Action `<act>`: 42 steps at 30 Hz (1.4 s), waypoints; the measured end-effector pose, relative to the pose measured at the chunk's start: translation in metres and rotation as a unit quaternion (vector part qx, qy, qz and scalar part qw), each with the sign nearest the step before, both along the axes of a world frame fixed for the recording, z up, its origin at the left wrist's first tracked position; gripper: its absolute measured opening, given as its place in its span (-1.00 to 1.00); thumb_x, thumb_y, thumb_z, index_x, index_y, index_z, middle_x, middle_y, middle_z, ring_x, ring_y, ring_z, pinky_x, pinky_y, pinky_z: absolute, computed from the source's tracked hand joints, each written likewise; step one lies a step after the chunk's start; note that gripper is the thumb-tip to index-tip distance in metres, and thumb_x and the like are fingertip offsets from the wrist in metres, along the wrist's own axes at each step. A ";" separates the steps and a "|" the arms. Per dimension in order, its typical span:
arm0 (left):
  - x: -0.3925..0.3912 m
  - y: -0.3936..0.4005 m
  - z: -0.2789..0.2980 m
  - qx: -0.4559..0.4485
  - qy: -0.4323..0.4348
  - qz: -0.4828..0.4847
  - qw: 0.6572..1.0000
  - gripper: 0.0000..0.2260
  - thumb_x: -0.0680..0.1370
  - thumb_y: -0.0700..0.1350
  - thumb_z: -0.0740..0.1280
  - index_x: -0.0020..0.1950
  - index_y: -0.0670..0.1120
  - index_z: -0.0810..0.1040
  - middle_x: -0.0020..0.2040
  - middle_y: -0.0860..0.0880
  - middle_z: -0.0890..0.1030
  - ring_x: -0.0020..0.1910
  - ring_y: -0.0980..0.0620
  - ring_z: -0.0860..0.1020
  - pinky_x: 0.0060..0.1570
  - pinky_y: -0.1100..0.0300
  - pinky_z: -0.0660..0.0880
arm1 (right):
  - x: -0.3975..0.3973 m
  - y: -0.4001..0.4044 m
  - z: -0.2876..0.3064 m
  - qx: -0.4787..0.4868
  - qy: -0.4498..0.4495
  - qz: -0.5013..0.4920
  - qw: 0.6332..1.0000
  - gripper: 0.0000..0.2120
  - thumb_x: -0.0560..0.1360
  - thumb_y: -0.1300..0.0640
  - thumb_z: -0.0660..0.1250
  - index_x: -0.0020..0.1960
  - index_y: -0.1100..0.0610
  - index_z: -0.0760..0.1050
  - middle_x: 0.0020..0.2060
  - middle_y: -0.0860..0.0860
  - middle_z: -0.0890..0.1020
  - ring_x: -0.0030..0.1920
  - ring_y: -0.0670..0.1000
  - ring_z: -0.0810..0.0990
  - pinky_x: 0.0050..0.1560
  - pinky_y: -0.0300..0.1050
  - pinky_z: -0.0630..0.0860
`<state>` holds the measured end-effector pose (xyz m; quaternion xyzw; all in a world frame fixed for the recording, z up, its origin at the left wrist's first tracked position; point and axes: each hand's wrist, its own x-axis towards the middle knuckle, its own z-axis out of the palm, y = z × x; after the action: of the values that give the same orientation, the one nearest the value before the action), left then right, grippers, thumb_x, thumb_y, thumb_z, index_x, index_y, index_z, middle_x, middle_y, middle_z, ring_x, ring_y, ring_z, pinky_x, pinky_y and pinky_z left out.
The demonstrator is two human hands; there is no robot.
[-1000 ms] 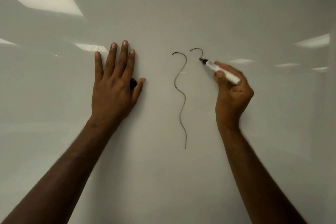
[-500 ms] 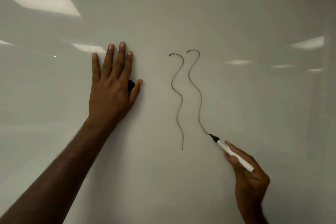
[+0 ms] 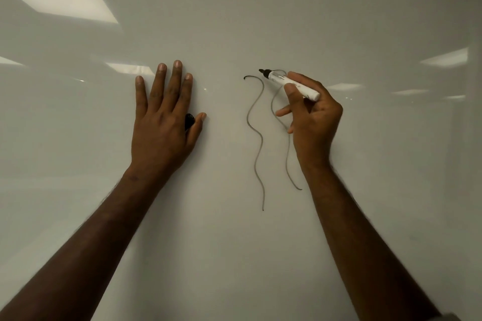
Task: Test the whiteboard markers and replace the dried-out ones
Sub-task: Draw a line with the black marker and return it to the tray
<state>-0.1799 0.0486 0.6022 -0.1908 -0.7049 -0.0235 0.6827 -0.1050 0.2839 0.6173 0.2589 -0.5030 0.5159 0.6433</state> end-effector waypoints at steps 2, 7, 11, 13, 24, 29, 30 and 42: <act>0.000 0.000 0.000 -0.001 -0.001 -0.002 1.000 -0.40 0.69 0.16 0.03 0.64 -0.15 0.03 0.65 -0.15 0.01 0.63 -0.15 -0.05 0.56 -0.24 -0.09 | -0.007 0.001 -0.002 -0.019 -0.006 -0.014 1.000 -0.78 0.57 0.19 0.38 0.18 0.25 0.62 0.05 0.07 0.71 -0.27 0.12 0.70 -0.45 -0.31 0.48; -0.002 0.000 0.000 -0.003 -0.007 -0.003 1.000 -0.40 0.69 0.15 0.05 0.63 -0.14 0.04 0.65 -0.14 0.01 0.63 -0.16 -0.05 0.55 -0.25 -0.08 | -0.008 0.007 -0.054 -0.053 -0.005 -0.047 0.998 -0.80 0.57 0.21 0.38 0.15 0.27 0.61 -0.04 0.09 0.72 -0.33 0.09 0.70 -0.47 -0.21 0.48; -0.001 0.000 -0.001 -0.005 -0.008 -0.002 1.000 -0.43 0.70 0.16 0.04 0.64 -0.09 0.07 0.65 -0.14 0.02 0.63 -0.15 -0.05 0.55 -0.24 -0.08 | 0.001 0.011 -0.119 -0.062 -0.034 -0.052 0.996 -0.84 0.56 0.24 0.37 0.11 0.22 0.63 -0.12 0.01 0.73 -0.31 0.10 0.70 -0.51 -0.13 0.51; 0.001 0.000 -0.001 -0.006 -0.008 -0.013 1.000 -0.44 0.70 0.17 0.04 0.64 -0.05 0.08 0.65 -0.13 0.03 0.63 -0.15 -0.04 0.55 -0.24 -0.08 | 0.006 0.016 -0.146 -0.065 -0.047 -0.052 0.995 -0.84 0.55 0.24 0.35 0.09 0.22 0.63 -0.13 0.05 0.73 -0.29 0.12 0.70 -0.49 -0.11 0.53; 0.001 -0.008 -0.008 0.033 0.093 -0.269 0.958 -0.70 0.61 0.01 0.36 -0.12 -0.22 0.58 0.06 -0.17 0.65 0.20 -0.17 0.57 0.43 -0.14 0.27 | 0.040 0.037 -0.207 -0.088 -0.110 -0.045 0.989 -0.84 0.53 0.25 0.30 0.05 0.18 0.62 -0.21 0.09 0.71 -0.30 0.16 0.69 -0.50 -0.08 0.51; 0.009 -0.008 -0.017 0.021 0.064 -0.235 0.970 -0.53 0.62 0.16 0.26 -0.32 -0.15 0.40 -0.35 -0.06 0.46 -0.19 -0.09 0.45 0.03 0.10 0.22 | 0.055 0.021 -0.196 -0.112 -0.106 -0.008 0.988 -0.83 0.54 0.24 0.28 0.07 0.20 0.61 -0.21 0.06 0.71 -0.32 0.17 0.69 -0.50 -0.13 0.50; 0.012 -0.006 -0.023 0.016 0.048 -0.241 0.969 -0.54 0.63 0.16 0.24 -0.32 -0.13 0.37 -0.36 -0.04 0.43 -0.22 -0.06 0.41 0.00 0.10 0.21 | 0.057 0.018 -0.196 -0.117 -0.108 0.000 0.987 -0.83 0.54 0.23 0.28 0.07 0.19 0.61 -0.21 0.08 0.71 -0.32 0.17 0.69 -0.50 -0.14 0.50; 0.087 0.037 -0.179 0.243 -0.257 -0.584 0.731 -0.73 0.64 -0.02 0.05 -0.12 -0.10 0.44 -0.20 -0.02 0.51 -0.14 -0.16 0.59 -0.35 -0.15 0.58 | 0.066 -0.013 -0.225 -0.137 -0.191 0.112 0.965 -0.83 0.52 0.24 0.28 0.04 0.18 0.63 -0.13 0.13 0.72 -0.31 0.25 0.69 -0.48 -0.13 0.50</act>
<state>-0.0934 0.0860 0.4228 -0.3795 -0.5730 -0.6362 0.3506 -0.0395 0.2707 0.3922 0.1195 -0.5092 0.6883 0.5026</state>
